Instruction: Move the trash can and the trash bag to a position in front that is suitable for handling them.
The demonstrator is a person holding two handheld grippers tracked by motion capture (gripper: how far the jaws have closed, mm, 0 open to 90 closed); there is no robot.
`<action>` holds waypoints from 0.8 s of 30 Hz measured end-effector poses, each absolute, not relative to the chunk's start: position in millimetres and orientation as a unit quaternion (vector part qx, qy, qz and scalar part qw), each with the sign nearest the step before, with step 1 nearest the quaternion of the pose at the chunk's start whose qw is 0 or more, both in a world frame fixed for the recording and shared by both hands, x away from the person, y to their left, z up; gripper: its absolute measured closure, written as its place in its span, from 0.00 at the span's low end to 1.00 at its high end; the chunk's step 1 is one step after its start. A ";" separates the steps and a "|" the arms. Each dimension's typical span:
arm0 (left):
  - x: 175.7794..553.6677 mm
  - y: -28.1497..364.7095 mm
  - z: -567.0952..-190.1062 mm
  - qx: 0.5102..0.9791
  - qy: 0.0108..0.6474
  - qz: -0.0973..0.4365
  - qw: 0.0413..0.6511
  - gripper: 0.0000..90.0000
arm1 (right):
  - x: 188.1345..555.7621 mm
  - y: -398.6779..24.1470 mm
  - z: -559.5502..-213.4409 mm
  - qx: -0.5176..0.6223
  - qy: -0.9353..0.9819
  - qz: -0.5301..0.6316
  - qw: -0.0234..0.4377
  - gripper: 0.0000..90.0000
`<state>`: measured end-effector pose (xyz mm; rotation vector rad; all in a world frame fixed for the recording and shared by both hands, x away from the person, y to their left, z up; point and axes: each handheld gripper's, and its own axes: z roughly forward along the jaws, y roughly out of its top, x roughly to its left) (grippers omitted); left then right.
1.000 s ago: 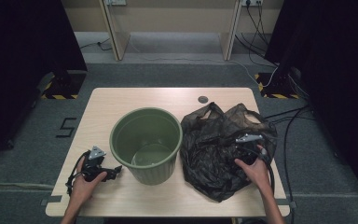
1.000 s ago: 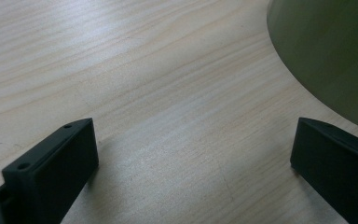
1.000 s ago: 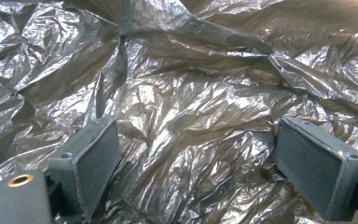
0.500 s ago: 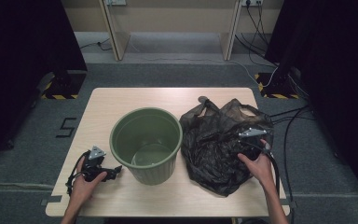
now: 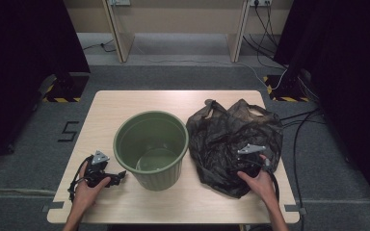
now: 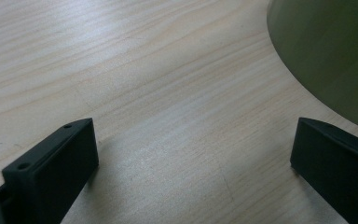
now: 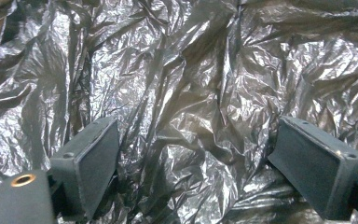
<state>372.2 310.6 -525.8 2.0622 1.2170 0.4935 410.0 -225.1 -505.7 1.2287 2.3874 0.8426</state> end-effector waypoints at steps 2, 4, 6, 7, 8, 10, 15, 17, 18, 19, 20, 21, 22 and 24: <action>372.2 310.6 -525.8 0.793 0.468 0.190 0.341 0.00 | 416.8 -236.3 -504.8 0.433 0.837 0.292 0.164 0.18; 372.2 310.6 -525.8 0.793 0.468 0.190 0.341 0.00 | 423.9 -246.5 -504.6 0.438 0.835 0.292 0.161 0.18; 372.2 310.6 -525.8 0.793 0.468 0.190 0.341 0.00 | 430.3 -255.4 -504.0 0.433 0.838 0.292 0.160 0.19; 372.2 310.6 -525.8 0.793 0.468 0.190 0.341 0.00 | 432.6 -259.2 -504.0 0.431 0.839 0.293 0.158 0.20; 372.2 310.6 -525.8 0.793 0.468 0.190 0.341 0.00 | 434.5 -262.5 -503.7 0.428 0.841 0.293 0.155 0.20; 372.2 310.6 -525.8 0.793 0.468 0.190 0.341 0.00 | 437.2 -268.5 -503.3 0.420 0.845 0.293 0.153 0.21; 372.2 310.6 -525.8 0.793 0.467 0.189 0.341 0.00 | 436.1 -275.1 -501.3 0.410 0.850 0.291 0.156 0.21; 372.2 310.5 -526.0 0.793 0.467 0.190 0.343 0.00 | 436.3 -276.7 -500.7 0.407 0.851 0.293 0.159 0.21; 372.2 310.5 -525.9 0.793 0.467 0.190 0.342 0.00 | 435.2 -279.5 -497.9 0.409 0.848 0.297 0.160 0.22; 372.2 310.5 -525.9 0.793 0.467 0.190 0.342 0.00 | 435.3 -282.1 -495.9 0.406 0.849 0.297 0.164 0.22; 372.2 310.5 -525.9 0.793 0.467 0.190 0.342 0.00 | 434.9 -284.0 -494.2 0.408 0.848 0.296 0.166 0.22; 372.2 310.6 -525.9 0.793 0.467 0.190 0.343 0.00 | 434.4 -286.3 -492.8 0.409 0.848 0.293 0.167 0.22; 372.2 310.5 -525.9 0.793 0.467 0.190 0.343 0.00 | 433.5 -287.7 -491.9 0.414 0.846 0.290 0.167 0.22; 372.2 310.5 -525.9 0.793 0.466 0.190 0.342 0.00 | 431.1 -288.3 -491.2 0.413 0.848 0.285 0.168 0.22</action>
